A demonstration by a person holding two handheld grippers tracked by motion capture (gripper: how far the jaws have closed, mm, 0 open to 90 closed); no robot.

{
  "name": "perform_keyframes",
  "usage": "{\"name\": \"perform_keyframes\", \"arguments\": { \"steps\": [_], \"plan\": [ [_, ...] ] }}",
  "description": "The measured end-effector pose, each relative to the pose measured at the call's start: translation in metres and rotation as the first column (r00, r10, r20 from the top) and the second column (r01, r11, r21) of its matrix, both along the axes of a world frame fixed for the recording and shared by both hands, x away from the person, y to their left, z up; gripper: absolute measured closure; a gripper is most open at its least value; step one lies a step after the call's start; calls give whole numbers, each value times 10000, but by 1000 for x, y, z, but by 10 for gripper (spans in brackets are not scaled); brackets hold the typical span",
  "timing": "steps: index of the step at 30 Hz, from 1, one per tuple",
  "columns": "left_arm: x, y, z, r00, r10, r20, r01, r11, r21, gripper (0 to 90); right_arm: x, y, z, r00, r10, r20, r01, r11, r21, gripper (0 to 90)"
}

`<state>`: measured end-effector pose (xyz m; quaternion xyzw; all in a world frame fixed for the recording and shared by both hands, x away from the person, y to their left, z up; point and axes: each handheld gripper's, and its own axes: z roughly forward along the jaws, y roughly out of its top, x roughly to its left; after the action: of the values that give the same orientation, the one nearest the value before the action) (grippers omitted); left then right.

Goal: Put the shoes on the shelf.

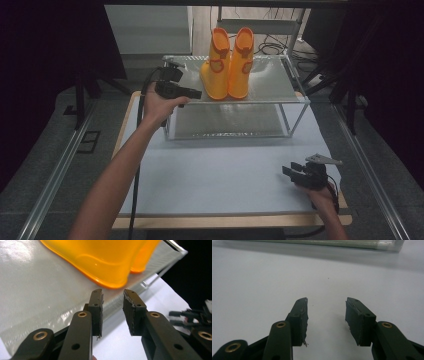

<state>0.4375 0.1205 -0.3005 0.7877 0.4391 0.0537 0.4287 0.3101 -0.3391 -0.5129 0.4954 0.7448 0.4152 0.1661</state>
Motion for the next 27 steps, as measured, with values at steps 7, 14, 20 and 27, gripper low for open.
{"name": "perform_keyframes", "arguments": {
  "steps": [7,14,20,27],
  "plan": [
    [-18,20,-8,9997,-162,204,166,9997,-173,655,1,1,-1,10000,57,-44,-58,10000,-53,527],
    [-39,37,-15,9990,-367,250,373,9990,-245,624,3,2,-2,9999,108,-59,-109,9999,-110,527],
    [-62,46,-23,9975,-693,159,699,9966,-425,589,3,2,-1,9999,142,-70,-142,9999,-94,526],
    [-89,57,-45,9972,-742,126,748,9955,-579,564,3,3,-1,9998,196,-41,-196,9997,-141,524]
  ]
}}
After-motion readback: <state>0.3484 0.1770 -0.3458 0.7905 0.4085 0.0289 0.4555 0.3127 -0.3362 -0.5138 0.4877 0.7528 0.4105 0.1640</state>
